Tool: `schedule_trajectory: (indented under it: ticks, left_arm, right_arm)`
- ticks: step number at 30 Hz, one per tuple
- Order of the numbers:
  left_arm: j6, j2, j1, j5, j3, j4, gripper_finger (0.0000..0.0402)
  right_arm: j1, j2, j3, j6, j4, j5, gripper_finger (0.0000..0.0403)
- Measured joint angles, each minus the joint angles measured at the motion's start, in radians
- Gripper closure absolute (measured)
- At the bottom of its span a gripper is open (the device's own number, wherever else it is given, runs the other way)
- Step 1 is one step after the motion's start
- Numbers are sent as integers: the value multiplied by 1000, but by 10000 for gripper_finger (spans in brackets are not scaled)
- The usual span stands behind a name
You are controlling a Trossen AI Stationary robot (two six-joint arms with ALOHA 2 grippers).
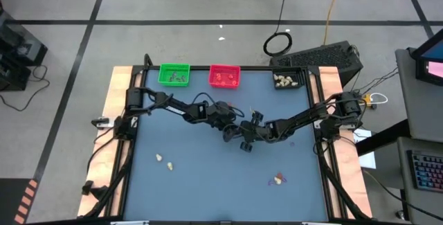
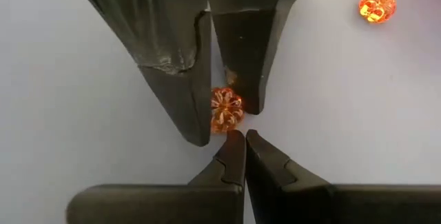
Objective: Sort Halloween decoration
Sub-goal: Put the orange pumpkin toy into the red bin
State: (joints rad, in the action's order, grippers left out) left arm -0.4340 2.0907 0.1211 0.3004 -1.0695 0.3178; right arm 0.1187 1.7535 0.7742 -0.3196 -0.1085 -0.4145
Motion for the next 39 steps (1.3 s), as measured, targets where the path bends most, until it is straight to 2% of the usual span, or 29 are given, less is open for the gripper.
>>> schedule_trajectory:
  ticks: [8, 12, 18, 24, 27, 34, 39]
  left_arm:
    - [88, -1, -3, 3, -1, -42, 224]
    - [202, -1, -11, -1, -1, -53, 224]
    - [391, -2, -47, -111, 1, -61, 223]
    - [442, -1, -66, -197, 3, -43, 226]
    - [444, -1, -66, -206, 3, -43, 244]
    - [470, -2, -66, -215, 3, -44, 313]
    - [493, -11, -66, -223, 2, -56, 314]
  right_arm:
    - [-1, -1, 0, 11, 0, -4, 403]
    - [-1, -2, 0, 20, 0, -6, 403]
    - [-1, -2, 0, 21, 0, -8, 403]
    - [1, -2, 0, 22, -1, -9, 403]
    - [1, -2, 0, 25, -8, -9, 403]
    - [2, -3, 0, 30, -21, -6, 403]
    - [19, -15, 0, 45, -22, -9, 403]
